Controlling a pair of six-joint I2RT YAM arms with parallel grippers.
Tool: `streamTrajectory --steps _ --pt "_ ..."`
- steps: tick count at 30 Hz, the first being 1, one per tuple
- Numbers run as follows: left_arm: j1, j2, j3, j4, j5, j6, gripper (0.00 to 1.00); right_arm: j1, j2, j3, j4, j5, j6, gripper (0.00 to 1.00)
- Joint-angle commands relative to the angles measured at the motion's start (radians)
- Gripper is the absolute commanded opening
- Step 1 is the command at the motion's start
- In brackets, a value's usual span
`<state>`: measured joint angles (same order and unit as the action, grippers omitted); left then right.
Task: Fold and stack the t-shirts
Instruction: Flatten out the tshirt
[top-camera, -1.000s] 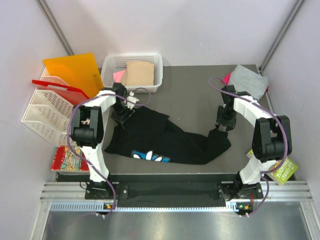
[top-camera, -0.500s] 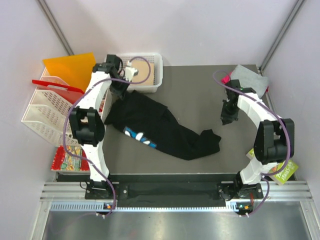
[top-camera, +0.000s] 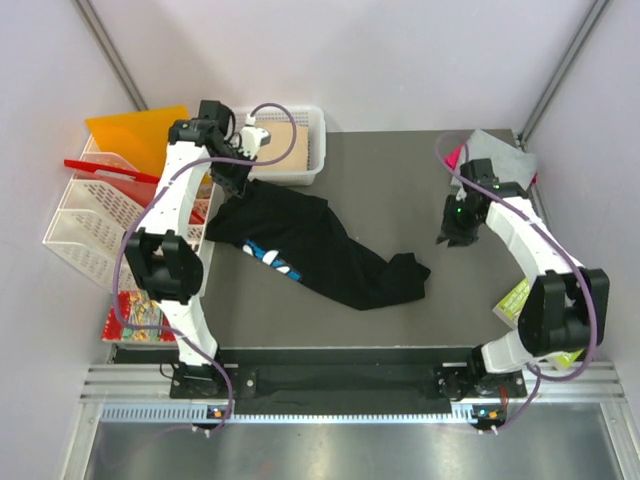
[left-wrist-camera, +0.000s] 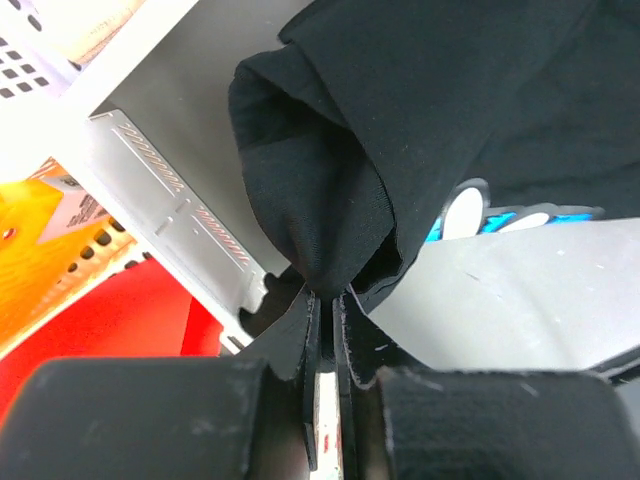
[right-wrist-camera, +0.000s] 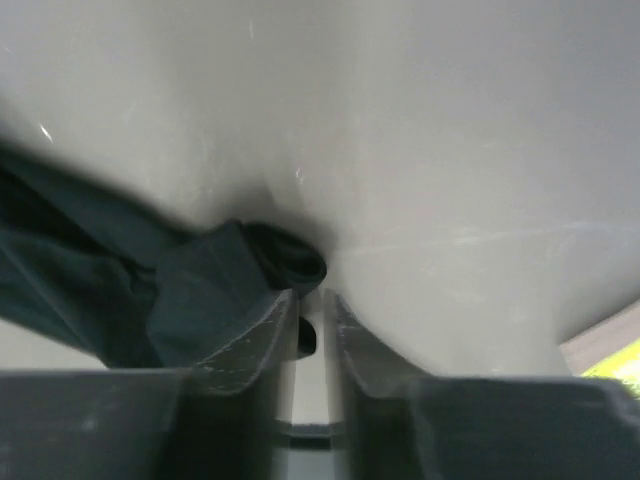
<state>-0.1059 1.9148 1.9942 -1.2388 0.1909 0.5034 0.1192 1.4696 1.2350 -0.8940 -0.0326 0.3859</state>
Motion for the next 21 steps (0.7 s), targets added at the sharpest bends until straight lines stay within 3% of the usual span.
streamTrajectory --steps 1,4,6,18,21 --pt "0.003 -0.135 0.012 -0.025 0.058 -0.016 0.03 0.02 0.133 -0.094 0.043 -0.144 -0.013 0.47" --pt "0.003 -0.145 0.014 -0.039 0.05 -0.017 0.03 0.027 0.208 -0.094 0.102 -0.147 -0.001 0.63" --pt "0.003 -0.154 0.009 -0.047 0.047 -0.017 0.03 0.028 0.254 -0.074 0.107 -0.153 -0.001 0.63" --pt "0.003 -0.178 -0.034 -0.03 0.05 -0.035 0.02 0.096 0.334 0.006 0.142 -0.286 0.014 0.58" --pt "0.003 -0.175 -0.038 -0.027 0.05 -0.035 0.02 0.112 0.34 -0.012 0.147 -0.282 0.028 0.44"
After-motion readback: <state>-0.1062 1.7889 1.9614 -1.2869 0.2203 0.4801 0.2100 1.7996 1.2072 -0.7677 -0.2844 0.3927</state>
